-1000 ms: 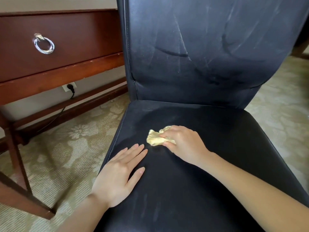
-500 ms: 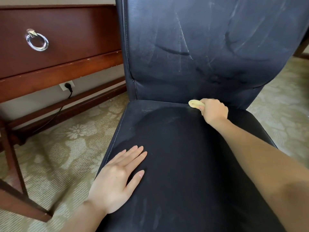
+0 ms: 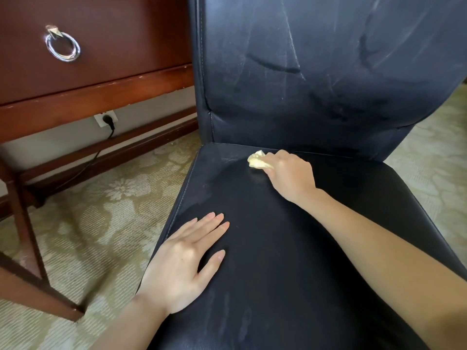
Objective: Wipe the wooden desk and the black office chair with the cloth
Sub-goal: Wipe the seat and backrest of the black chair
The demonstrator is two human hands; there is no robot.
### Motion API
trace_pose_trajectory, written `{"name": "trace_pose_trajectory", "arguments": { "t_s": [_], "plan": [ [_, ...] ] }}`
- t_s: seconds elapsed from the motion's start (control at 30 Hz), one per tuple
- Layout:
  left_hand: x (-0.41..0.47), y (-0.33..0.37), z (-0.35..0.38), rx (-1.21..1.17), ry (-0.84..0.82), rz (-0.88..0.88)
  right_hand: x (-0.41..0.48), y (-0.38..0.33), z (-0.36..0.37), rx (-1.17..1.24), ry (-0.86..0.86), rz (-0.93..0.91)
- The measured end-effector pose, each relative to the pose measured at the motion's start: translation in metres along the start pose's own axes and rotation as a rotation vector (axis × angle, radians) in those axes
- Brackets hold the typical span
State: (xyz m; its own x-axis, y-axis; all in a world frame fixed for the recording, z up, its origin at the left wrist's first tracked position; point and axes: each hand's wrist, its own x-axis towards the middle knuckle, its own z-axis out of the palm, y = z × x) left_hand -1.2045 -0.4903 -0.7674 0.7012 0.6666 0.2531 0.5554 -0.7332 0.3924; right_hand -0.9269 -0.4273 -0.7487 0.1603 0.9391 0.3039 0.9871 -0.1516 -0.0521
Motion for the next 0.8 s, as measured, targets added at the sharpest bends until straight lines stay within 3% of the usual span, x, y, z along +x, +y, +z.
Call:
{"name": "trace_pose_trajectory", "arguments": {
  "t_s": [0.4, 0.47, 0.6, 0.8],
  "plan": [
    [-0.002, 0.002, -0.001, 0.018, -0.019, -0.005, -0.100, 0.008, -0.050, 0.148, -0.231, -0.387],
    [-0.002, 0.002, -0.001, 0.019, -0.016, -0.005, -0.091, 0.019, -0.052, 0.058, -0.221, -0.325],
    [-0.002, 0.003, -0.002, 0.026, -0.009, 0.008, -0.045, 0.040, -0.046, -0.033, -0.209, -0.010],
    [-0.001, 0.002, -0.001, 0.009, 0.009, 0.017, 0.019, 0.033, -0.020, -0.094, -0.085, 0.188]
  ]
}}
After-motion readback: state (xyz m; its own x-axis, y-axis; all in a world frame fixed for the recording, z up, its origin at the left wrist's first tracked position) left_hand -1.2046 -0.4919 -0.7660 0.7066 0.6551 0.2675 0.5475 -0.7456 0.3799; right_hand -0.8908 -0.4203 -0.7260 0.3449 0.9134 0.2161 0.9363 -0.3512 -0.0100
